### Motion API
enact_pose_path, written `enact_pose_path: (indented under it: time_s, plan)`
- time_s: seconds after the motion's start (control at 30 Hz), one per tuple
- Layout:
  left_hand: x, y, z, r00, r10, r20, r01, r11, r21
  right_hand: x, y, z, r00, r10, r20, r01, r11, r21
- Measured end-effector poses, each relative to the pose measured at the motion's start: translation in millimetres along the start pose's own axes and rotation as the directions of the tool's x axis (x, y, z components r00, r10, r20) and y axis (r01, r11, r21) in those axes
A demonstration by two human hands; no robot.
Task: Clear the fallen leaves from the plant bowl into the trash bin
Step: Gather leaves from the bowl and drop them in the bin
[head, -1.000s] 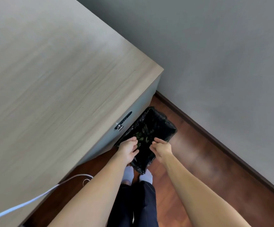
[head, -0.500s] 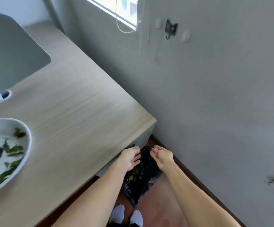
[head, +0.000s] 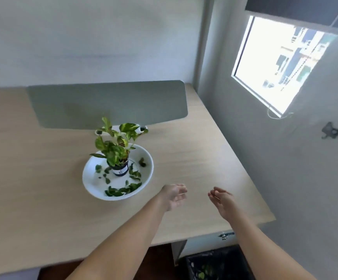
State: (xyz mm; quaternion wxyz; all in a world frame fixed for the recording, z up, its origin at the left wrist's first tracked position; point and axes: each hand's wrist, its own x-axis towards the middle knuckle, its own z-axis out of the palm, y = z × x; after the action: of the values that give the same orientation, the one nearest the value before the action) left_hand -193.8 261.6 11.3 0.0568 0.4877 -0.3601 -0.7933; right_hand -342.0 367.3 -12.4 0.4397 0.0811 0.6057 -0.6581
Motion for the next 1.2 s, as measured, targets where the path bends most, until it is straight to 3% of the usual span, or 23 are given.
enact_pose_path:
  time_s: [0.23,0.37,0.47,0.57,0.67,0.8,0.9,0.97,1.03,1.2]
  plan:
    - [-7.3,34.9,-170.1,0.975,0.060,-0.213,-0.052,0.998,0.045,24.7,43.2,160.9,0.983,0.052,0.174,-0.015,0.977,-0.211]
    - [5.1,53.4,-250.6,0.935,0.084,-0.345,-0.030,0.987,0.158,37.6,70.2,232.6,0.978,0.008,0.206,0.087,0.890,-0.448]
    - [14.1,67.1,-289.9,0.834,0.270,-0.481,-0.042,0.900,0.434,46.4,81.2,261.2,0.959,-0.138,0.246,0.276,0.635,-0.721]
    - [29.8,81.5,-319.7,0.796,0.435,-0.420,0.025,0.670,0.742,51.1,86.2,282.6,0.896,-0.239,0.375,0.435,0.298,-0.850]
    - [60.3,84.7,-337.9,0.832,0.490,-0.261,-0.004,0.474,0.880,71.1,90.1,294.3,0.815,-0.220,0.536,0.550,0.003,-0.835]
    - [88.9,85.5,-339.0,0.866,0.488,-0.105,0.003,0.204,0.979,106.3,94.3,304.8,0.737,-0.035,0.675,0.651,-0.231,-0.722]
    - [94.5,86.0,-334.7,0.872,0.490,0.012,-0.032,0.033,0.999,119.6,99.8,312.1,0.709,0.124,0.694,0.675,-0.404,-0.618]
    - [91.4,82.6,-332.9,0.856,0.516,0.024,-0.037,0.015,0.999,118.5,102.6,314.0,0.706,0.193,0.682,0.674,-0.482,-0.561]
    - [88.0,75.8,-332.7,0.838,0.545,-0.017,-0.012,0.050,0.999,115.5,106.0,308.9,0.690,0.205,0.694,0.686,-0.492,-0.536]
    - [63.7,44.3,-322.8,0.867,0.488,-0.107,0.098,0.043,0.994,95.0,111.7,266.7,0.557,0.235,0.797,0.781,-0.475,-0.406]
